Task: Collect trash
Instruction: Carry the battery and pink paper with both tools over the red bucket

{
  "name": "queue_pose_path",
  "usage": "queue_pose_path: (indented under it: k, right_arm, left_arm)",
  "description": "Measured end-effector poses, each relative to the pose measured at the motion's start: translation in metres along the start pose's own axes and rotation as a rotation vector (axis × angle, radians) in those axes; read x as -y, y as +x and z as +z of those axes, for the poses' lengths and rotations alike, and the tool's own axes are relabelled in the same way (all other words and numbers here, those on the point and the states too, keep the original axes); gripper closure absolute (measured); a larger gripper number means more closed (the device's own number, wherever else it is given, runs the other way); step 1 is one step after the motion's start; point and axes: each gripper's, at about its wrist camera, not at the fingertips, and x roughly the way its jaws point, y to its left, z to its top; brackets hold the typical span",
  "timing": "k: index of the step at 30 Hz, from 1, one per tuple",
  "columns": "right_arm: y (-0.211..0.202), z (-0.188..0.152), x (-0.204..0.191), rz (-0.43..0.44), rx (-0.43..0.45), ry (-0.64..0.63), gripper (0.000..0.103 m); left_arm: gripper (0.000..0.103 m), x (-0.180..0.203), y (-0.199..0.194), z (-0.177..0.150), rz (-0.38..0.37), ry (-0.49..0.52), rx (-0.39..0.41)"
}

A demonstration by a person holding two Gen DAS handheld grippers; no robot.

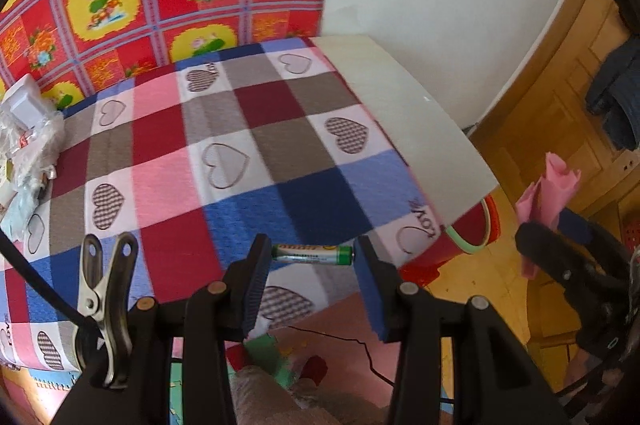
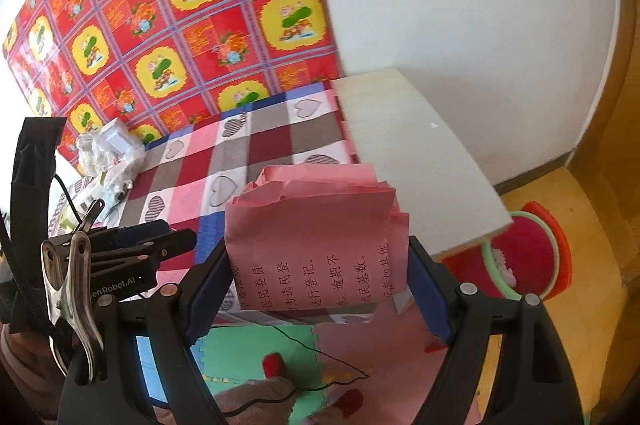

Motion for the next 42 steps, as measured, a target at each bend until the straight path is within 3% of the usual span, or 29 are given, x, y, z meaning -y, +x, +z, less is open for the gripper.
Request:
queue_pose_path:
  k: [11,26,42]
  right_arm:
    - [-0.015,-0.007,0.048,-0.042,0.015,0.097,0.020]
    - [-0.025,-0.006,0.115,-0.160,0.034,0.259,0.020]
    - [-0.025,0.006,0.160,-0.285,0.080,0.387,0.020]
  left_arm:
    - [0.058,0.045,0.009,0.010,-0.038,0.084,-0.021]
    - [0.058,0.115,0.051,0.052,-0.162,0.269,-0.053]
    - [0.058,0.166,0.089,0.086,-0.244,0.409,-0.085]
